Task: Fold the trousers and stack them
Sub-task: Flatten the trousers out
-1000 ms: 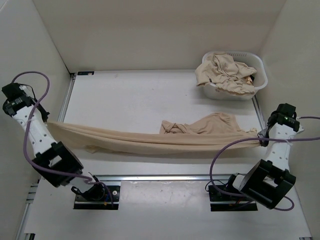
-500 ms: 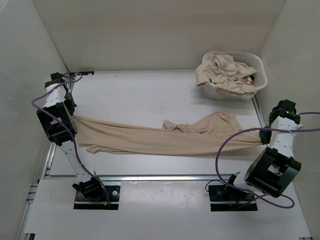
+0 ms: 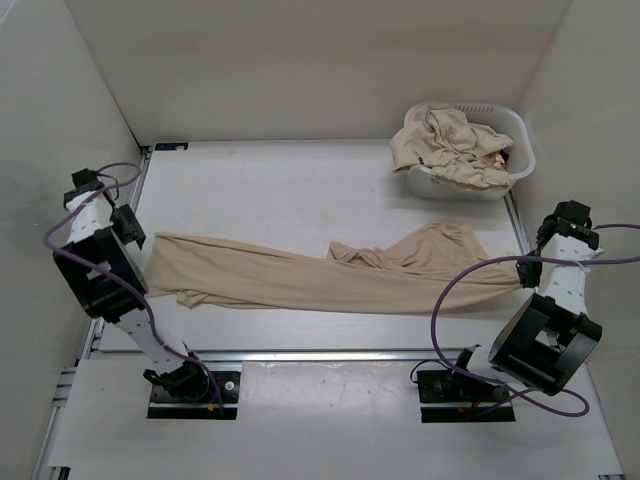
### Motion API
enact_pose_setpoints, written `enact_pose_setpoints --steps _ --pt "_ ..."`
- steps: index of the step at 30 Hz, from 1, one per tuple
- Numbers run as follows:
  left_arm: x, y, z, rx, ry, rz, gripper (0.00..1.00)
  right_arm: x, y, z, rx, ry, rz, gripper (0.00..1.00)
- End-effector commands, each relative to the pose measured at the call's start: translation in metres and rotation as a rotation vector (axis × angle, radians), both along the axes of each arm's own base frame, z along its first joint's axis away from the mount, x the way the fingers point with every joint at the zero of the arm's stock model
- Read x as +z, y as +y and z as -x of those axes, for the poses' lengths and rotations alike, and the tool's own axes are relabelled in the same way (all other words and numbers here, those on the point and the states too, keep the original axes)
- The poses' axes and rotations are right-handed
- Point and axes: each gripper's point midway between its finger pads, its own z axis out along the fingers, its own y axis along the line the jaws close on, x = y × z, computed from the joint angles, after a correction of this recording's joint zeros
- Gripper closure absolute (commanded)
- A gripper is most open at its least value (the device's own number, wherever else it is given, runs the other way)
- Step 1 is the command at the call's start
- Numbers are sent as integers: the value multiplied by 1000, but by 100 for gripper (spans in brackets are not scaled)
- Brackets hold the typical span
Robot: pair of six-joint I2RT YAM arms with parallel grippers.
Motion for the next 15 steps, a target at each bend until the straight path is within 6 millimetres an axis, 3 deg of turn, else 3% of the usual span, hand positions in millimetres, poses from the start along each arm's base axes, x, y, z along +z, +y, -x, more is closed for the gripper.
enact_pose_setpoints --steps 1,3,6,12,14,15 --pt "3 -17 33 17 -31 71 19 0 2 -2 14 -38 -4 100" --pt "-23 -35 56 15 34 133 19 -3 2 -2 14 -36 -6 100" --pt "-53 -44 71 19 105 175 20 -9 7 2 17 -24 -25 100" --pt "-87 -35 81 37 214 156 23 -5 8 1 21 -44 -23 100" --pt "-90 -34 80 37 214 156 32 -3 8 1 21 -52 -18 100" --pt "-93 -39 83 35 219 174 45 -1 8 1 21 -61 -13 100"
